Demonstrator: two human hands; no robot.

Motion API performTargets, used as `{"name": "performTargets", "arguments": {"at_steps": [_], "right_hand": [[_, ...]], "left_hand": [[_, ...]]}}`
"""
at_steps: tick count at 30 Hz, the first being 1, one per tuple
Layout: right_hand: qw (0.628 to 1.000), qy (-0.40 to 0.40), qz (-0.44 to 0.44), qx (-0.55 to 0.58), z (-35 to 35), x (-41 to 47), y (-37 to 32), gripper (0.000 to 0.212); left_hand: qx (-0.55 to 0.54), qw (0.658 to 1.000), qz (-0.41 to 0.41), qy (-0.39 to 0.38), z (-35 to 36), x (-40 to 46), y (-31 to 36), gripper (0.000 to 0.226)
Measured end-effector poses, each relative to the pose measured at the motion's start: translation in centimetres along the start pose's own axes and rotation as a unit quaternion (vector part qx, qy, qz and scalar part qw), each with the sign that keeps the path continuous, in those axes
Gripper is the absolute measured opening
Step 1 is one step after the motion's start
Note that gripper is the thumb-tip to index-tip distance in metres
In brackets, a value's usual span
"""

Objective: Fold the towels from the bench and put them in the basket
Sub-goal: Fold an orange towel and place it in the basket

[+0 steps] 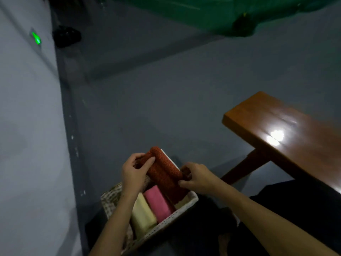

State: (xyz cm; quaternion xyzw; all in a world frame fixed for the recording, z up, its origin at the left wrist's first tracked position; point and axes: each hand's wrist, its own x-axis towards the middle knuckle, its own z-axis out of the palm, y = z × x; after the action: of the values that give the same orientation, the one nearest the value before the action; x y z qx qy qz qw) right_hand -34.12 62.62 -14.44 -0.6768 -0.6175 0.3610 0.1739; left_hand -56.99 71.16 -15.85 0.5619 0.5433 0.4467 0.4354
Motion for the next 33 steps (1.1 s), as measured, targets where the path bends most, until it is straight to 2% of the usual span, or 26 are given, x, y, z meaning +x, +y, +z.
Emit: {"name": "performTargets", "arguments": {"at_steps": [4, 7, 13, 15, 19, 22, 24, 27, 29, 33], "right_hand": [[0.997, -0.065, 0.035, 0.006, 6.1, 3.8, 0.3, 0.045], [0.991, -0.102, 0.081, 0.014, 10.6, 5.9, 1.4, 0.04], [0.979, -0.147, 0.136, 0.044, 19.2, 9.2, 3.6, 0.041], [0.975, -0.16, 0.143, 0.052, 22.0, 10.0, 3.6, 0.044], [0.97, -0.175, 0.159, 0.049, 26.3, 11.0, 4.3, 0.041], [0.968, -0.18, 0.164, 0.062, 28.6, 11.7, 4.5, 0.043], [0.966, -0.185, 0.164, 0.08, 29.7, 12.1, 4.7, 0.044], [0.964, -0.223, 0.138, 0.046, 30.1, 12.7, 6.3, 0.051], [0.964, -0.227, 0.13, 0.045, 29.6, 12.9, 7.3, 0.056], [0.969, -0.213, 0.11, 0.056, 27.1, 12.8, 7.9, 0.053]], "left_hand": [[0.027, 0.997, -0.07, 0.023, -3.0, 0.2, -6.4, 0.014], [0.043, 0.991, -0.118, 0.037, -3.9, 0.4, -11.0, 0.016], [0.075, 0.976, -0.194, 0.066, -5.2, 0.5, -20.5, 0.018], [0.101, 0.967, -0.222, 0.075, -5.8, 0.1, -23.2, 0.03], [0.113, 0.958, -0.246, 0.089, -5.8, -1.4, -27.3, 0.074], [0.148, 0.951, -0.248, 0.115, -5.1, -2.8, -28.4, 0.087], [0.199, 0.943, -0.252, 0.089, -4.4, -3.3, -28.7, 0.078], [0.28, 0.926, -0.251, 0.019, -3.5, -3.8, -29.7, 0.057], [0.311, 0.912, -0.265, 0.002, -3.3, -3.7, -30.0, 0.055], [0.332, 0.901, -0.28, -0.008, -3.3, -3.1, -29.5, 0.059]]}}
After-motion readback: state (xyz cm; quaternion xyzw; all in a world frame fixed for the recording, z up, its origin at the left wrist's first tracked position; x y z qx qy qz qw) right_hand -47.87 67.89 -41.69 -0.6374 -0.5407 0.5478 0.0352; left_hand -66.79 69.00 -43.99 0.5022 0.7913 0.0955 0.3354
